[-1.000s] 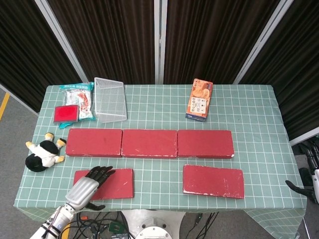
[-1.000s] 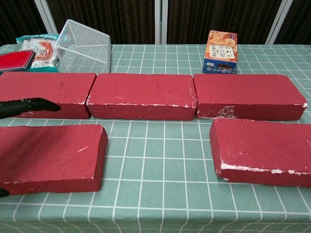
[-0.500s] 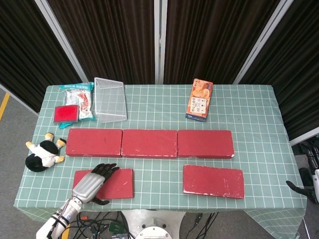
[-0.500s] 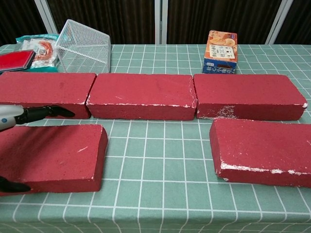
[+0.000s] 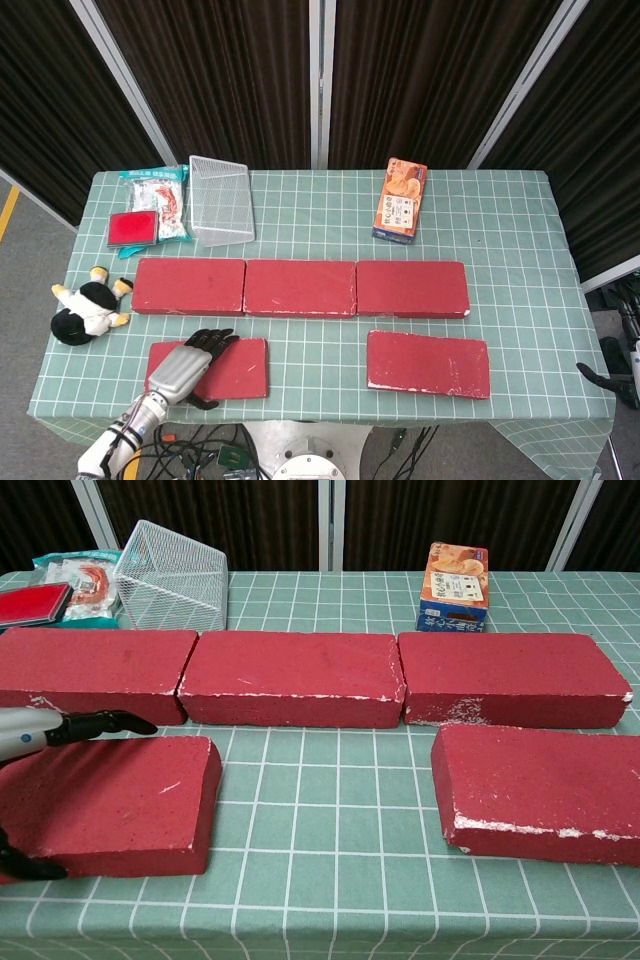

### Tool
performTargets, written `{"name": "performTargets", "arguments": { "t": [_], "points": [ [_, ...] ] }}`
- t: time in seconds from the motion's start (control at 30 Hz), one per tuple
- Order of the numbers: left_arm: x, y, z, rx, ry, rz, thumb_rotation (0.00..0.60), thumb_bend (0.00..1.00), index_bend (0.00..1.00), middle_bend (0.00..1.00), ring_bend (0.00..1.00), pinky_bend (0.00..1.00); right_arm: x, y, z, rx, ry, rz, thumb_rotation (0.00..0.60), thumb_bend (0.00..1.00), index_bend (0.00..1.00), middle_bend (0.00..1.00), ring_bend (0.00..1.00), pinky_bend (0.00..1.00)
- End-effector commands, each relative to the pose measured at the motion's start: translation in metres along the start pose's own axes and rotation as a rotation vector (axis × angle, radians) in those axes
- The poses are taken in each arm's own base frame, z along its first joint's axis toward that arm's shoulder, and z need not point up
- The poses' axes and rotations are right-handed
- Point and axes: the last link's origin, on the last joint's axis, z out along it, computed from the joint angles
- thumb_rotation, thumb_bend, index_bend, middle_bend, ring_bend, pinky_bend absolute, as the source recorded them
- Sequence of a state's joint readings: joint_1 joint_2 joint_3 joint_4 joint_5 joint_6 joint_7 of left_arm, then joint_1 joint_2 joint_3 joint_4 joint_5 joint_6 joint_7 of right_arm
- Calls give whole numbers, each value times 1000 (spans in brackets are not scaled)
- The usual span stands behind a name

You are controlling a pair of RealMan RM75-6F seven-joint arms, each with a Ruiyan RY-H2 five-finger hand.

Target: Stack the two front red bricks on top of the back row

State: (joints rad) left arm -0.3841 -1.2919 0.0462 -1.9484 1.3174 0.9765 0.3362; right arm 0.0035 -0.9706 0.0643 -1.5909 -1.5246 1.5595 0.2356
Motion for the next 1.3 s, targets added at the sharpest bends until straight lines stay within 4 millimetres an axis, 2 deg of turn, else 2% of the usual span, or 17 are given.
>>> {"name": "performTargets", "arguments": {
  "t": [0.03,0.27,0.47,0.63,0.87,0.97,1.1,1.17,1.3],
  "points": [
    [0,-1,1,2,-1,3,600,0,27,0,0,0,0,0,0,-1,-1,0,600,0,0,0,0,0],
    [-1,-1,4,8,-9,3,600,6,27,32,0,0,0,2,0,-6,0,1,600,0,0,0,0,0],
    [0,0,6,7,4,12,600,98,28,122,2,0,-1,3,0,-9,-2,2,600,0,0,0,0,0],
    [0,1,5,6,5,13,600,145,32,154,15,0,-2,3,0,-12,-3,3,600,0,0,0,0,0],
    [8,10,-4,-30,43,18,600,171,42,178,83,0,-2,4,0,-14,-1,5,600,0,0,0,0,0],
    [17,17,-11,-57,69,27,600,172,42,178,89,0,-1,5,1,-16,3,6,600,0,0,0,0,0],
    [42,25,-15,-85,108,68,600,172,42,178,94,0,2,5,1,-15,14,8,600,0,0,0,0,0],
    [55,27,-10,-92,116,76,600,172,42,178,96,0,4,5,1,-16,18,10,600,0,0,0,0,0],
    [88,30,15,-112,129,59,600,172,42,178,97,0,5,5,0,-16,23,13,600,0,0,0,0,0]
  ]
}}
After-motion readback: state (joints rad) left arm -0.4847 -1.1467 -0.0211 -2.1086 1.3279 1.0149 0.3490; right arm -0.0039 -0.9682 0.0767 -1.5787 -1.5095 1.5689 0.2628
